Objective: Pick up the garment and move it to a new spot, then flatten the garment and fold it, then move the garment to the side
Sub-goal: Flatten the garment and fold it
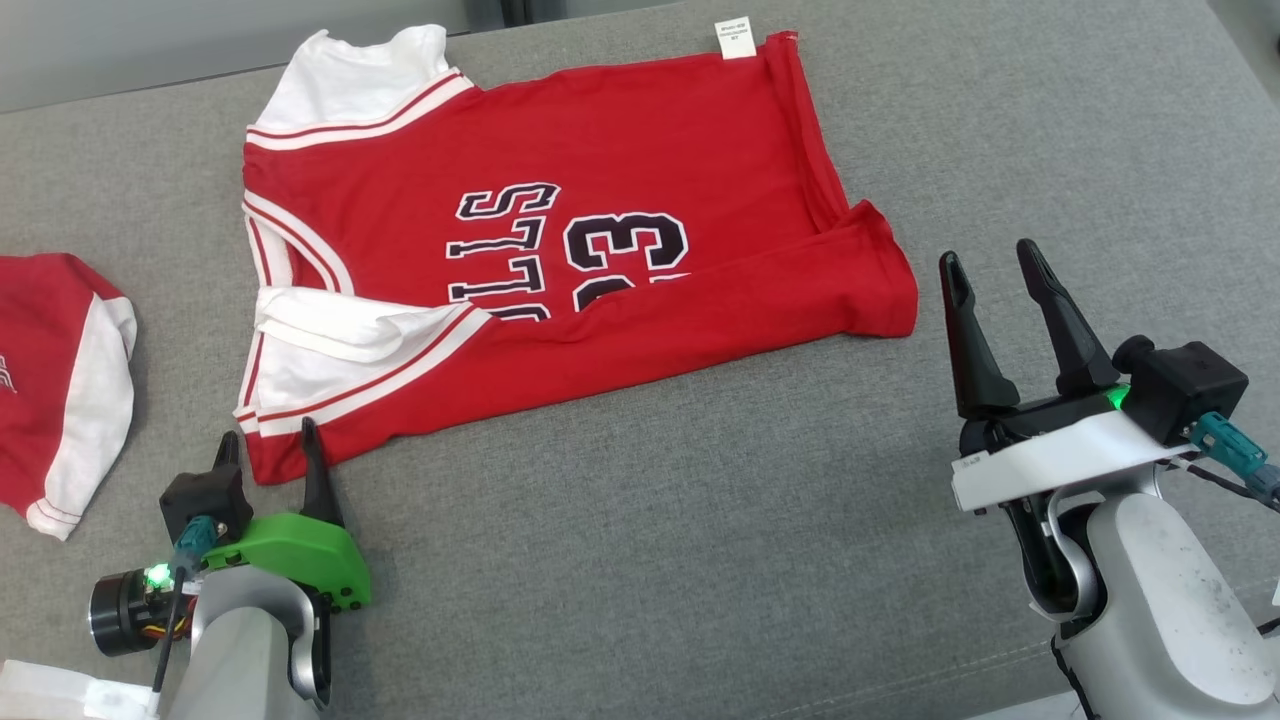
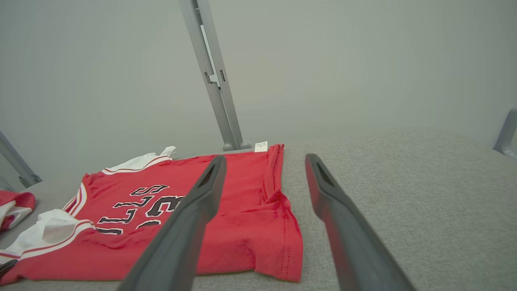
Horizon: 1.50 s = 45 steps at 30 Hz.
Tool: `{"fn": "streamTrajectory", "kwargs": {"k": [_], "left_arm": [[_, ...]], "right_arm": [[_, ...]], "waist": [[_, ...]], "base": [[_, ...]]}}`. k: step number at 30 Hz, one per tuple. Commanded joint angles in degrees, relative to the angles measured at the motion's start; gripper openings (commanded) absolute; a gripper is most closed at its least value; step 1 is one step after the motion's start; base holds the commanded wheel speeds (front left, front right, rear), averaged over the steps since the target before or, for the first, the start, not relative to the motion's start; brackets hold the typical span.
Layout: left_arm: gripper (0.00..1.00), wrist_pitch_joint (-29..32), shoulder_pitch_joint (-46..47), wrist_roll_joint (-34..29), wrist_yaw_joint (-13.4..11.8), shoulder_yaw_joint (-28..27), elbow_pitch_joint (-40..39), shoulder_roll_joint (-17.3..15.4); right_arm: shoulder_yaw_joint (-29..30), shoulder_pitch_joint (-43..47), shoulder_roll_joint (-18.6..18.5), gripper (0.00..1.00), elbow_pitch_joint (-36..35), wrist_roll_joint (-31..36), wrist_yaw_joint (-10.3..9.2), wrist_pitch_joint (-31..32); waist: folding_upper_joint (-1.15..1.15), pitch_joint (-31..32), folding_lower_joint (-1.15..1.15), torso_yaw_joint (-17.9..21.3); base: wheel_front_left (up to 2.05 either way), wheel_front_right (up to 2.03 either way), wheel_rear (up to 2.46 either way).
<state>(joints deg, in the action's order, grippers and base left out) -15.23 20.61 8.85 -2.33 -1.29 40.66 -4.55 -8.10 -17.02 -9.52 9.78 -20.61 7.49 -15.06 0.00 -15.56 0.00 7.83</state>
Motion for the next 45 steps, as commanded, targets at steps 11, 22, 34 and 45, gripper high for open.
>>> {"fn": "streamTrajectory", "kwargs": {"k": [11,22,34,45], "left_arm": [[0.00,0.1,2.0,-0.2,1.5,1.3,-1.0,-0.2],[0.00,0.1,-2.0,-0.7,3.4,4.5,-13.5,1.2],[0.00,0.1,-2.8,-0.5,3.7,8.3,-14.2,1.5],[0.00,0.1,-4.1,-0.2,3.6,8.7,-11.6,1.5]], "right_arm": [[1.6,-0.1,-0.4,1.00,6.8,0.1,0.00,-0.2],[4.4,-6.6,-0.4,1.00,22.6,-0.3,0.00,3.9],[3.7,-14.1,1.0,1.00,40.0,1.0,0.00,4.9],[1.4,-15.4,-1.9,0.00,43.8,0.8,-0.04,0.8]], "waist": [[0.00,0.5,0.00,-2.4],[0.00,0.0,0.00,-8.5],[0.00,-0.4,0.00,-10.4],[0.00,2.7,0.00,-9.0]], "base": [[0.00,0.00,0.00],[0.00,0.00,0.00],[0.00,0.00,0.00],[0.00,0.00,0.00]]}}
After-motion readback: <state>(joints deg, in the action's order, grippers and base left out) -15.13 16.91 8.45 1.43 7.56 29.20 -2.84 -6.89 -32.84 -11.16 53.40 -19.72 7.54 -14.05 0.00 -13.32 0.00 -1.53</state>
